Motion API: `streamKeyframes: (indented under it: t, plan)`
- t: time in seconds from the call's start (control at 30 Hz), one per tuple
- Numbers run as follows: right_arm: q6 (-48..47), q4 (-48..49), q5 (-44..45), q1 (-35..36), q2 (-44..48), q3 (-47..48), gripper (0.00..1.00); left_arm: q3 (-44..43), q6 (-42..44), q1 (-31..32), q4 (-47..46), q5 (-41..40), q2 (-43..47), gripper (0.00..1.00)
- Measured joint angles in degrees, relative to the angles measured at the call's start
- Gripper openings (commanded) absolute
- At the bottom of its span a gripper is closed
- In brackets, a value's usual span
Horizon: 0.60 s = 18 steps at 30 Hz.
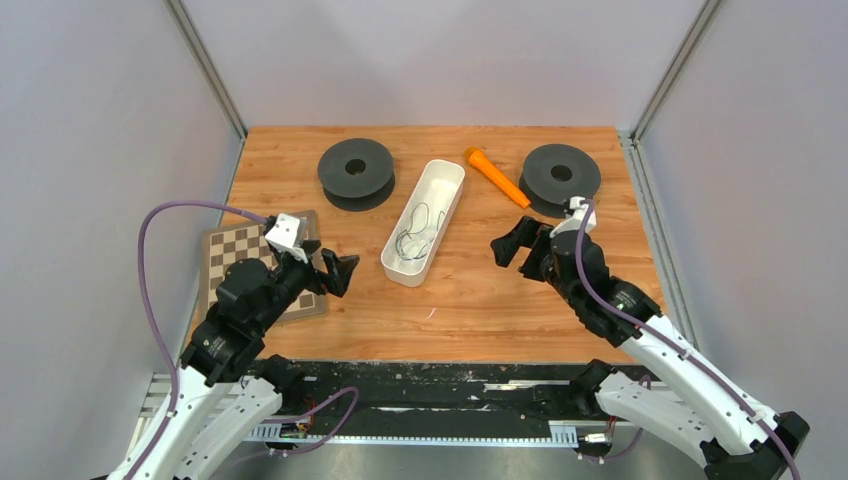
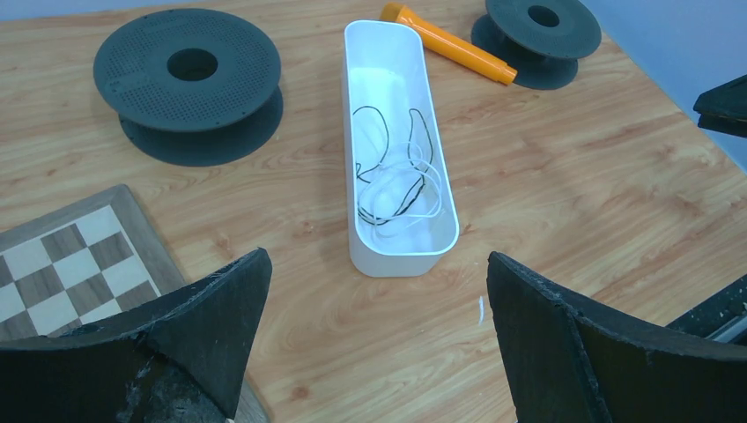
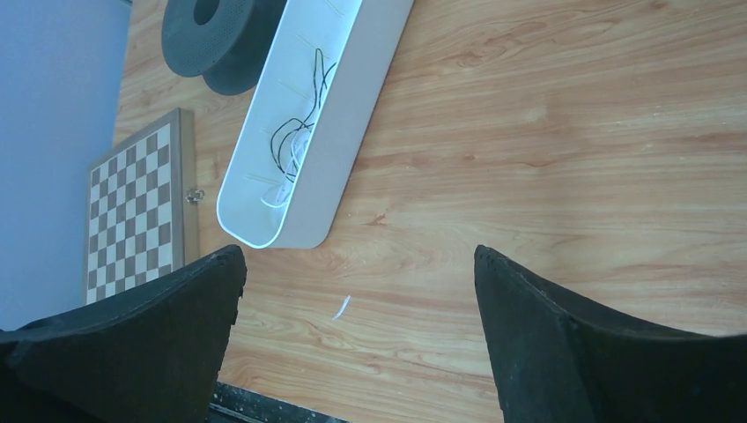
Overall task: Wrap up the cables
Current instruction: Pick up the cable reel from the center of the board.
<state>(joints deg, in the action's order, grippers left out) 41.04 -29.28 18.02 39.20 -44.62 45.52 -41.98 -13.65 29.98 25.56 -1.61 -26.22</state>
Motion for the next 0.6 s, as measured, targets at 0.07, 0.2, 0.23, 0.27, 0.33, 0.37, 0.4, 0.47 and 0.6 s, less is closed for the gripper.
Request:
streamKeyframes:
  t: [0.07, 0.2, 0.23, 0.27, 0.33, 0.37, 0.4, 0.47, 0.6]
  plan:
    - [0.0, 0.1, 0.0, 0.0, -0.8, 0.2, 1.00, 0.0, 0.0, 0.0, 0.0, 0.0, -0.1, 1.00]
    - [0.0, 1.6, 1.2, 0.0, -2.1, 0.3, 1.00, 0.0, 0.0, 0.0, 0.0, 0.0, -0.2, 1.00]
    - [-0.4, 2.1, 1.6, 0.0, -2.5, 0.3, 1.00, 0.0, 0.0, 0.0, 0.0, 0.0, -0.2, 1.00]
    - [-1.5, 3.1, 2.3, 0.0, -3.0, 0.3, 1.00, 0.0, -0.1, 0.0, 0.0, 0.0, -0.2, 1.00]
    - [-5.4, 6.4, 3.5, 0.0, -4.7, 0.3, 1.00, 0.0, -0.1, 0.0, 0.0, 0.0, -0.2, 1.00]
    - [-6.1, 7.0, 3.8, 0.0, -5.0, 0.3, 1.00, 0.0, -0.1, 0.0, 0.0, 0.0, -0.2, 1.00]
    - [-8.4, 8.7, 4.6, -0.1, -5.9, 0.3, 1.00, 0.0, -0.1, 0.0, 0.0, 0.0, -0.2, 1.00]
    - [-11.5, 11.7, 4.9, -1.3, -7.3, 0.3, 1.00, 0.0, -0.1, 0.0, 0.0, 0.0, -0.2, 1.00]
    - [-14.8, 17.5, -0.7, -11.6, -10.6, 0.2, 0.96, 0.0, -0.2, 0.0, 0.0, 0.2, -0.2, 1.00]
